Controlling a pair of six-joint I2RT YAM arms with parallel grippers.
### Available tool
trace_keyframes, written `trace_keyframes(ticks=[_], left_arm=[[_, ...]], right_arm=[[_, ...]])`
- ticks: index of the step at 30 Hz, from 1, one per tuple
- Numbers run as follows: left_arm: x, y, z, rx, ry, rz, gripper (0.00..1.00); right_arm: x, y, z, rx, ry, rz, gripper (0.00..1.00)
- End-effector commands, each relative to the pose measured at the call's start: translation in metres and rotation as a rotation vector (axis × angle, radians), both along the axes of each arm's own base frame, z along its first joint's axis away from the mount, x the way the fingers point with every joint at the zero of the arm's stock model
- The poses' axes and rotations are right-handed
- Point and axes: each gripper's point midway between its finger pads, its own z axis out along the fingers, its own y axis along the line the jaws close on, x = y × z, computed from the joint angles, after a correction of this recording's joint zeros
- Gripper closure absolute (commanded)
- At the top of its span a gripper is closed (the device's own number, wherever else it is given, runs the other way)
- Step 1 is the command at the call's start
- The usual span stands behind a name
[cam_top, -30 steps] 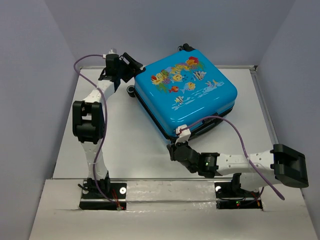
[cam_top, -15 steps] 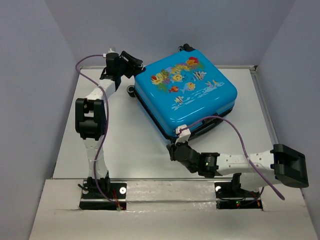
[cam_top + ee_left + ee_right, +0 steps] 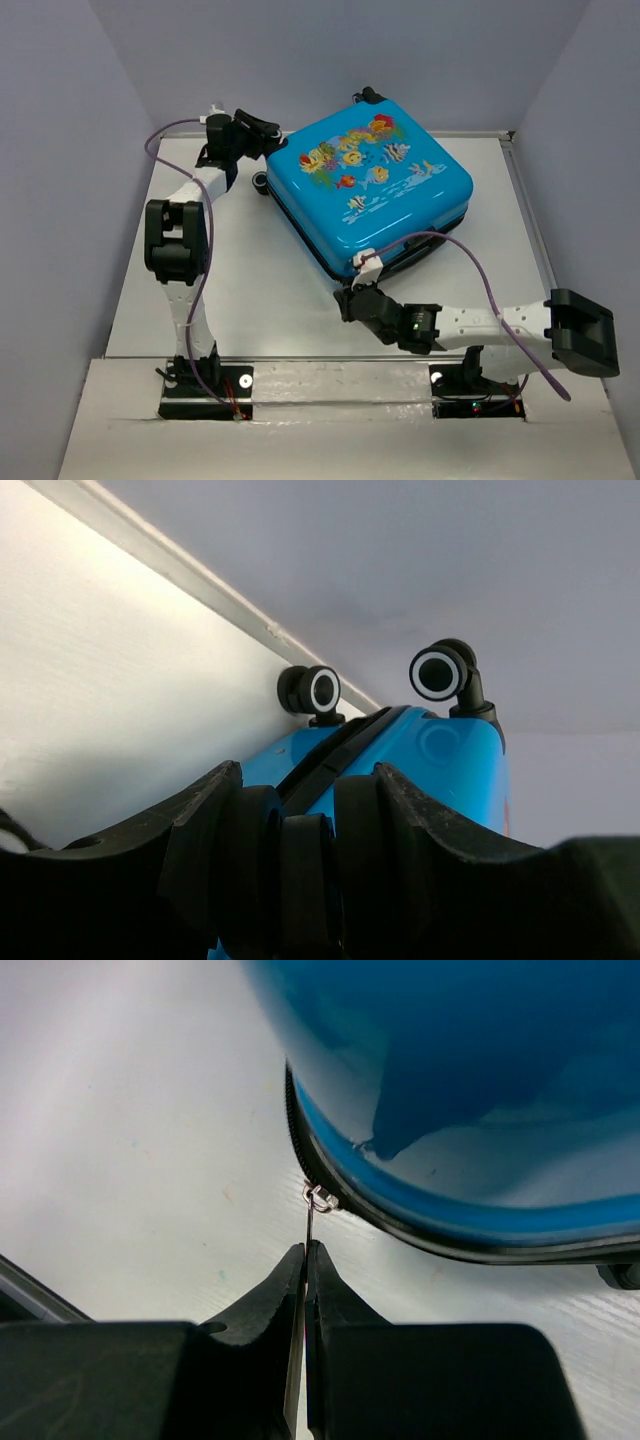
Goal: Pack the luggage
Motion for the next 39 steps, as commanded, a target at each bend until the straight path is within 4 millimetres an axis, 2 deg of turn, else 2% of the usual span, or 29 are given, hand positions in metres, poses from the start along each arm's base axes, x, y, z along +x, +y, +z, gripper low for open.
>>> trace_keyframes(ticks=[1,2,3,4,5,6,7,8,9,11,14,15,16,17,18,19,20,21,22,23,24,25,27,29,31,34,35,38,39], left_arm=[[-0.031,0.047,0.053,0.08,-0.146,0.077,0.94],[-0.037,0.057,0.052,0.094,-0.149,0.103,0.94],[-0.054,0.064,0.047,0.098,-0.137,0.118,0.94],[-0.061,0.082,0.045,0.103,-0.135,0.152,0.94],[-0.075,0.088,0.022,0.11,-0.09,0.165,0.94],[-0.084,0.094,0.016,0.11,-0.073,0.187,0.94],[-0.098,0.097,0.03,0.1,-0.096,0.21,0.94],[-0.115,0.094,0.01,0.065,-0.057,0.212,0.94],[-0.131,0.091,0.022,0.046,-0.086,0.21,0.94],[-0.165,0.086,0.016,0.046,-0.093,0.201,0.94],[-0.196,0.088,0.013,0.089,-0.106,0.205,0.94],[-0.209,0.09,-0.001,0.112,-0.071,0.209,0.94],[-0.222,0.091,0.016,0.139,-0.121,0.21,0.94],[-0.236,0.089,0.004,0.148,-0.089,0.2,0.94],[-0.244,0.088,0.005,0.151,-0.097,0.194,0.94],[-0.257,0.085,0.021,0.152,-0.148,0.193,0.94],[-0.267,0.081,0.011,0.154,-0.121,0.176,0.94],[-0.274,0.081,0.02,0.155,-0.152,0.18,0.94],[-0.276,0.082,0.022,0.16,-0.151,0.181,0.94],[-0.278,0.084,0.021,0.177,-0.14,0.189,0.94],[-0.275,0.085,0.035,0.184,-0.162,0.195,0.94],[-0.273,0.087,0.039,0.195,-0.166,0.203,0.94],[-0.266,0.089,0.065,0.204,-0.209,0.214,0.94],[-0.255,0.099,0.07,0.239,-0.197,0.249,0.94],[-0.249,0.109,0.077,0.251,-0.199,0.273,0.94],[-0.248,0.112,0.062,0.243,-0.162,0.257,0.94],[-0.251,0.108,0.055,0.233,-0.154,0.239,0.94],[-0.266,0.094,0.02,0.203,-0.114,0.185,0.94],[-0.27,0.09,0.017,0.204,-0.117,0.174,0.94]], right_arm=[[-0.006,0.005,0.015,0.094,0.049,0.065,0.93],[-0.002,0.001,0.018,0.097,0.045,0.058,0.93],[0.01,-0.007,0.023,0.1,0.028,0.034,0.93],[0.009,-0.006,0.027,0.105,0.021,0.046,0.93],[0.019,-0.01,0.034,0.117,0.018,0.035,0.93],[0.025,-0.013,0.039,0.108,-0.003,0.037,0.93],[0.037,-0.019,0.045,0.108,-0.018,0.01,0.93],[0.044,-0.018,0.056,0.117,-0.035,0.008,0.93],[0.05,-0.02,0.06,0.104,-0.052,0.007,0.93],[0.059,-0.021,0.071,0.094,-0.076,0.004,0.93],[0.06,-0.019,0.077,0.086,-0.092,0.015,0.93],[0.06,-0.016,0.076,0.082,-0.088,0.022,0.93],[0.059,-0.012,0.078,0.09,-0.082,0.034,0.93],[0.055,-0.004,0.073,0.095,-0.061,0.074,0.93],[0.053,0.003,0.071,0.115,-0.046,0.097,0.93],[0.05,0.008,0.067,0.129,-0.027,0.114,0.93],[0.041,0.021,0.067,0.168,-0.02,0.162,0.93],[0.024,0.043,0.06,0.189,0.0,0.227,0.93],[0.013,0.054,0.054,0.181,0.01,0.261,0.93],[0.003,0.07,0.06,0.188,0.002,0.293,0.93],[-0.008,0.084,0.061,0.177,-0.005,0.323,0.93],[-0.03,0.109,0.06,0.161,-0.007,0.377,0.93],[-0.043,0.123,0.059,0.148,-0.014,0.398,0.93],[-0.042,0.125,0.063,0.17,-0.004,0.383,0.93],[-0.038,0.112,0.06,0.157,-0.018,0.345,0.93],[-0.023,0.091,0.072,0.14,-0.056,0.281,0.93],[-0.024,0.089,0.075,0.142,-0.061,0.285,0.93],[0.002,0.083,0.077,0.119,-0.084,0.248,0.93],[0.008,0.081,0.077,0.125,-0.077,0.245,0.93]])
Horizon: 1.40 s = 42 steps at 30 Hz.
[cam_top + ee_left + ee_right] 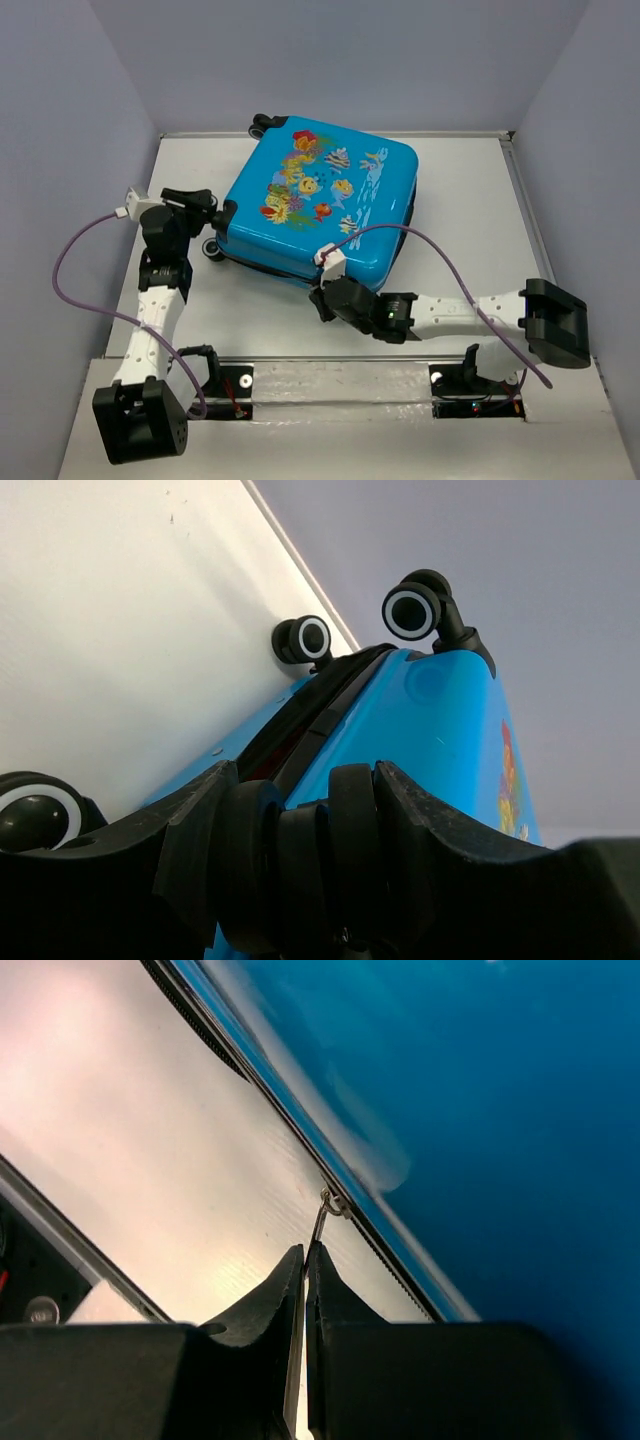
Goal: Pack the luggage
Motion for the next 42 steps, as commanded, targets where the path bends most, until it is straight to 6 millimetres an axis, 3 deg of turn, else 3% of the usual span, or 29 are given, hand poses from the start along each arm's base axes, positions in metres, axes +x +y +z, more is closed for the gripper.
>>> trace_keyframes(ticks=[1,3,4,5,6,7,9,10,13,15,18,21,22,24,25,26,28,29,31,34,36,37,39,40,42], left_arm=[[-0.027,-0.057,-0.016,0.064,-0.035,-0.288,0.94],[-0.038,-0.08,-0.029,0.067,-0.02,-0.352,0.94],[-0.042,-0.088,-0.032,0.072,-0.016,-0.37,0.94],[-0.046,-0.095,-0.034,0.074,-0.014,-0.384,0.94],[-0.054,-0.112,-0.037,0.062,-0.016,-0.417,0.94],[-0.058,-0.121,-0.038,0.059,-0.019,-0.436,0.94],[-0.066,-0.132,-0.042,0.039,-0.017,-0.44,0.94],[-0.073,-0.145,-0.042,0.029,-0.027,-0.469,0.94],[-0.091,-0.168,-0.046,0.0,-0.028,-0.531,0.94],[-0.093,-0.172,-0.045,0.002,-0.033,-0.519,0.94],[-0.102,-0.189,-0.042,-0.017,-0.05,-0.558,0.94],[-0.103,-0.202,-0.04,-0.014,-0.051,-0.578,0.94],[-0.1,-0.206,-0.038,-0.011,-0.05,-0.587,0.94],[-0.097,-0.212,-0.027,-0.011,-0.072,-0.597,0.94],[-0.095,-0.213,-0.027,0.001,-0.073,-0.598,0.94],[-0.094,-0.215,-0.022,-0.003,-0.082,-0.599,0.94],[-0.088,-0.215,-0.007,0.024,-0.111,-0.59,0.94],[-0.085,-0.213,-0.004,0.041,-0.111,-0.58,0.94],[-0.08,-0.215,0.011,0.071,-0.138,-0.578,0.94],[-0.076,-0.213,0.02,0.091,-0.143,-0.566,0.94],[-0.075,-0.207,0.021,0.095,-0.144,-0.543,0.94],[-0.076,-0.204,0.019,0.092,-0.144,-0.538,0.94],[-0.076,-0.198,0.014,0.085,-0.135,-0.52,0.94],[-0.078,-0.194,0.009,0.074,-0.129,-0.515,0.94],[-0.079,-0.189,0.004,0.066,-0.124,-0.506,0.94]], right_arm=[[0.019,0.024,0.063,0.219,-0.042,0.048,0.93],[0.03,0.014,0.063,0.225,-0.035,0.055,0.93],[0.049,-0.003,0.077,0.253,-0.055,0.015,0.93],[0.053,-0.014,0.075,0.255,-0.05,0.02,0.93],[0.06,-0.029,0.093,0.288,-0.08,0.005,0.93],[0.081,-0.053,0.092,0.271,-0.086,-0.056,0.93],[0.093,-0.074,0.097,0.25,-0.106,-0.064,0.93],[0.106,-0.094,0.099,0.234,-0.11,-0.101,0.93],[0.121,-0.112,0.104,0.216,-0.115,-0.12,0.93],[0.122,-0.111,0.1,0.208,-0.102,-0.106,0.93],[0.105,-0.09,0.08,0.249,-0.006,-0.021,0.93],[0.072,-0.051,0.064,0.29,0.022,0.061,0.93],[0.046,-0.025,0.052,0.273,0.056,0.129,0.93],[0.024,0.008,0.065,0.315,0.039,0.209,0.93],[-0.002,0.037,0.071,0.342,0.046,0.29,0.93],[-0.017,0.046,0.065,0.336,0.059,0.325,0.93],[-0.045,0.069,0.079,0.364,0.051,0.405,0.93],[-0.064,0.081,0.073,0.346,0.051,0.432,0.93],[-0.077,0.091,0.081,0.344,0.035,0.452,0.93],[-0.064,0.078,0.077,0.317,0.031,0.363,0.93],[-0.034,0.044,0.061,0.237,0.004,0.217,0.93],[-0.026,0.024,0.04,0.182,0.031,0.175,0.93],[-0.007,-0.005,0.031,0.171,0.035,0.105,0.93],[0.013,-0.037,0.022,0.164,0.043,0.018,0.93],[0.032,-0.07,0.013,0.155,0.05,-0.08,0.93]])
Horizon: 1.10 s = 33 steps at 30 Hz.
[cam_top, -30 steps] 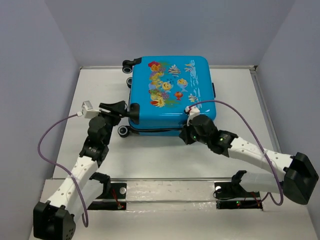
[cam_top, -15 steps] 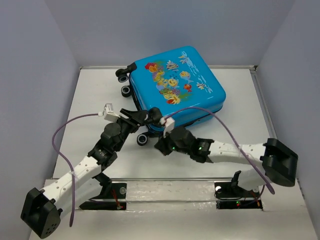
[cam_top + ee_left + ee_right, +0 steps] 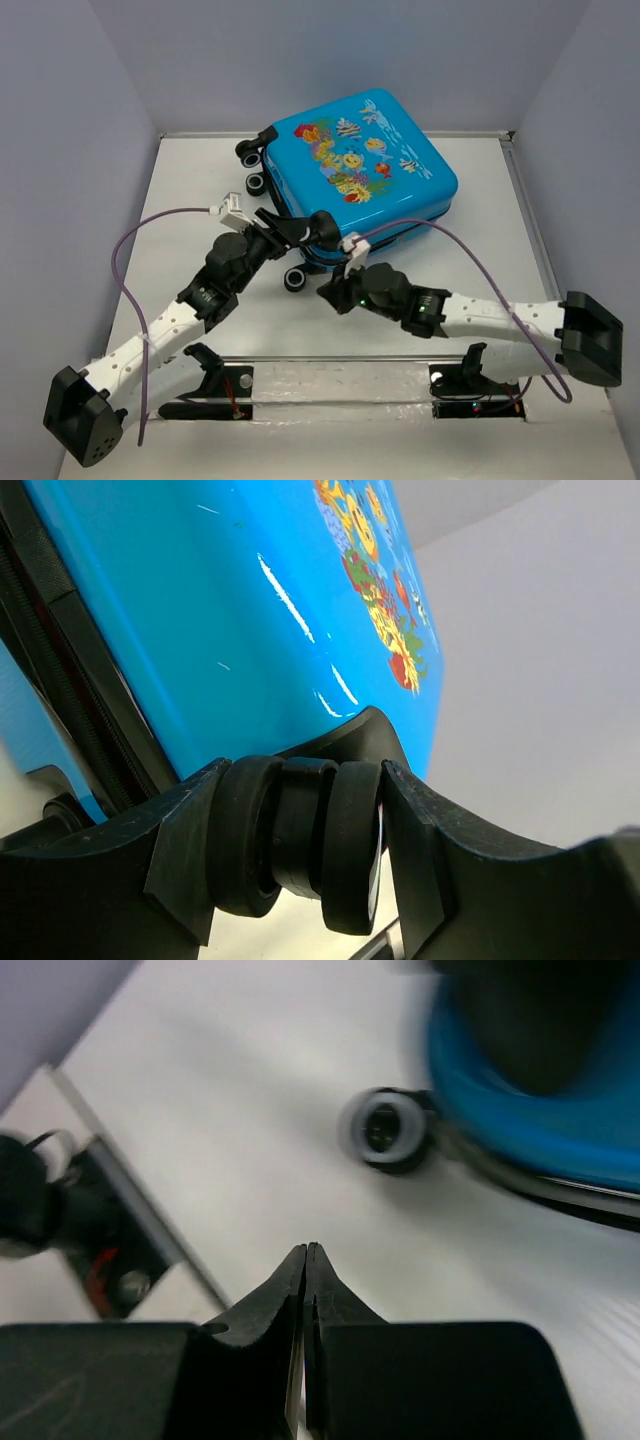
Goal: Pack the luggage
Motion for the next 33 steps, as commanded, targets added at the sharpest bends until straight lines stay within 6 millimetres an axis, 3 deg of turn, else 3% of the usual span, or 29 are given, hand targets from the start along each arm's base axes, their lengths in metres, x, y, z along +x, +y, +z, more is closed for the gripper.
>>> trace_keyframes(ticks=[1,2,5,6,8,12,15,20,26,31,33], left_arm=[[0.002,0.026,-0.016,0.086,-0.014,0.072,0.94],[0.002,0.027,-0.017,0.081,-0.013,0.071,0.94],[0.003,0.025,-0.005,0.053,-0.034,0.065,0.94],[0.004,0.024,0.0,0.049,-0.044,0.062,0.94],[0.009,0.023,0.018,0.038,-0.074,0.07,0.94],[0.018,0.029,0.044,0.034,-0.117,0.101,0.94],[0.024,0.039,0.048,0.033,-0.125,0.13,0.94],[0.03,0.049,0.042,0.024,-0.118,0.131,0.94],[0.026,0.052,0.02,0.034,-0.085,0.126,0.94],[0.027,0.055,0.022,0.044,-0.092,0.13,0.94],[0.028,0.055,0.022,0.049,-0.091,0.126,0.94]], right_arm=[[0.066,-0.096,-0.015,-0.029,0.012,-0.343,0.93],[0.071,-0.116,-0.03,-0.069,0.02,-0.395,0.87],[0.096,-0.159,-0.03,-0.078,0.003,-0.539,0.71],[0.1,-0.17,-0.036,-0.093,0.002,-0.573,0.61],[0.113,-0.191,-0.039,-0.105,0.002,-0.643,0.55],[0.13,-0.216,-0.049,-0.127,0.006,-0.707,0.47],[0.143,-0.227,-0.044,-0.119,-0.028,-0.722,0.42],[0.161,-0.232,-0.032,-0.088,-0.099,-0.692,0.42],[0.176,-0.208,-0.029,-0.093,-0.16,-0.564,0.45],[0.183,-0.189,-0.017,-0.067,-0.2,-0.467,0.48],[0.189,-0.194,-0.015,-0.069,-0.214,-0.509,0.48]])
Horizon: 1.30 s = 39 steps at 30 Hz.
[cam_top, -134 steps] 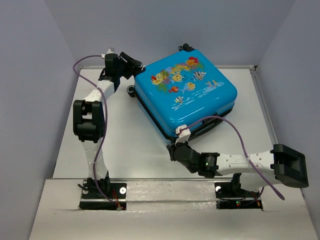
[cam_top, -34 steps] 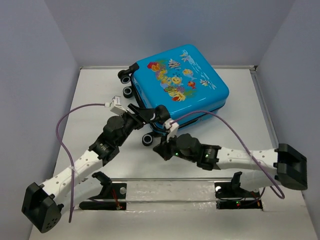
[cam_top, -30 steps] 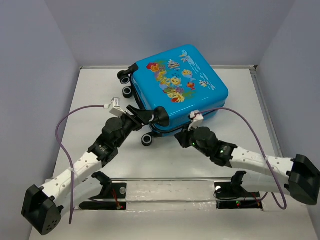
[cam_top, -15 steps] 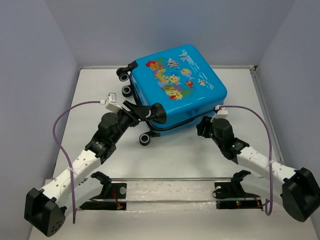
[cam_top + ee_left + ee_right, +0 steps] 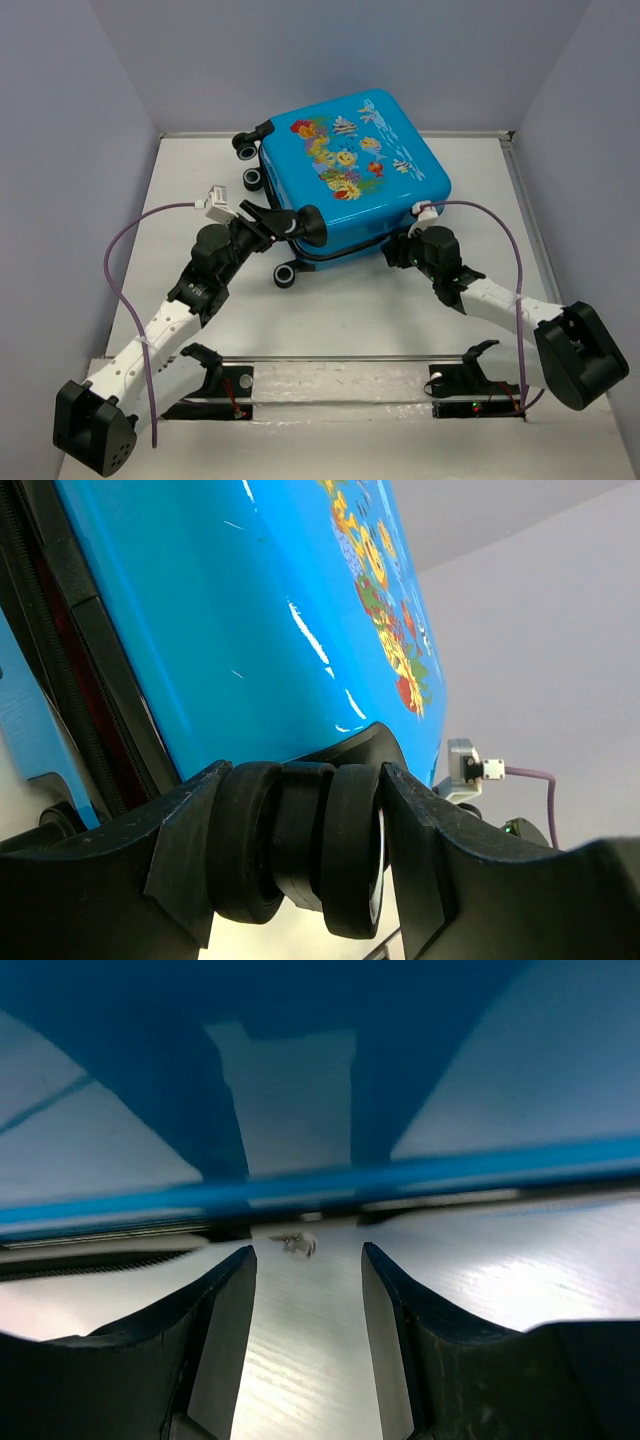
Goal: Pack the luggage
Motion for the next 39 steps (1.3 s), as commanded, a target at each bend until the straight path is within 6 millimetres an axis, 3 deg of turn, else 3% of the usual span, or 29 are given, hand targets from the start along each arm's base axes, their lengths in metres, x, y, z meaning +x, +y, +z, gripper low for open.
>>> trace_keyframes(ticks=[1,7,10,11,17,20,21,23,25,29,31,32,34,35,36,37,39], left_arm=[[0.012,0.024,0.018,0.071,-0.098,0.102,0.94],[0.01,0.027,0.012,0.085,-0.094,0.108,0.94],[0.012,0.028,0.001,0.101,-0.072,0.114,0.94],[0.012,0.028,-0.002,0.101,-0.069,0.114,0.94],[0.02,0.016,-0.001,0.06,-0.071,0.083,0.94],[0.025,0.013,0.01,0.048,-0.091,0.078,0.94],[0.026,0.011,0.013,0.044,-0.099,0.074,0.94],[0.028,0.01,0.018,0.038,-0.104,0.071,0.94],[0.028,0.009,0.021,0.029,-0.11,0.072,0.94],[0.027,0.009,0.01,0.037,-0.092,0.076,0.94],[0.025,0.007,0.006,0.035,-0.088,0.062,0.94],[0.024,0.006,0.002,0.037,-0.08,0.059,0.94],[0.021,0.005,0.001,0.042,-0.081,0.052,0.94],[0.021,0.004,0.001,0.044,-0.082,0.049,0.94],[0.02,0.005,-0.004,0.065,-0.063,0.049,0.94],[0.022,0.008,0.005,0.096,-0.082,0.058,0.94],[0.021,0.01,0.016,0.118,-0.108,0.056,0.94]], right_arm=[[0.026,0.013,0.056,0.054,-0.192,0.031,0.48],[0.041,0.008,0.049,0.007,-0.204,-0.015,0.56],[0.041,0.015,0.055,0.048,-0.223,0.007,0.79],[0.039,0.017,0.056,0.059,-0.225,0.022,0.92],[-0.002,0.051,0.054,0.146,-0.145,0.163,0.93],[-0.036,0.087,0.045,0.126,-0.096,0.242,0.93],[-0.058,0.109,0.041,0.122,-0.072,0.309,0.93],[-0.07,0.128,0.035,0.122,-0.04,0.318,0.93],[-0.09,0.154,0.016,0.093,0.009,0.353,0.93],[-0.097,0.18,0.011,0.106,0.025,0.321,0.93],[-0.097,0.192,0.023,0.154,0.015,0.346,0.93],[-0.103,0.202,0.02,0.145,0.017,0.381,0.93],[-0.107,0.227,0.037,0.16,-0.012,0.422,0.93],[-0.121,0.243,0.032,0.142,-0.011,0.466,0.93],[-0.122,0.249,0.032,0.132,-0.013,0.452,0.93],[-0.115,0.255,0.044,0.141,-0.042,0.41,0.93],[-0.114,0.26,0.047,0.169,-0.052,0.417,0.93]])
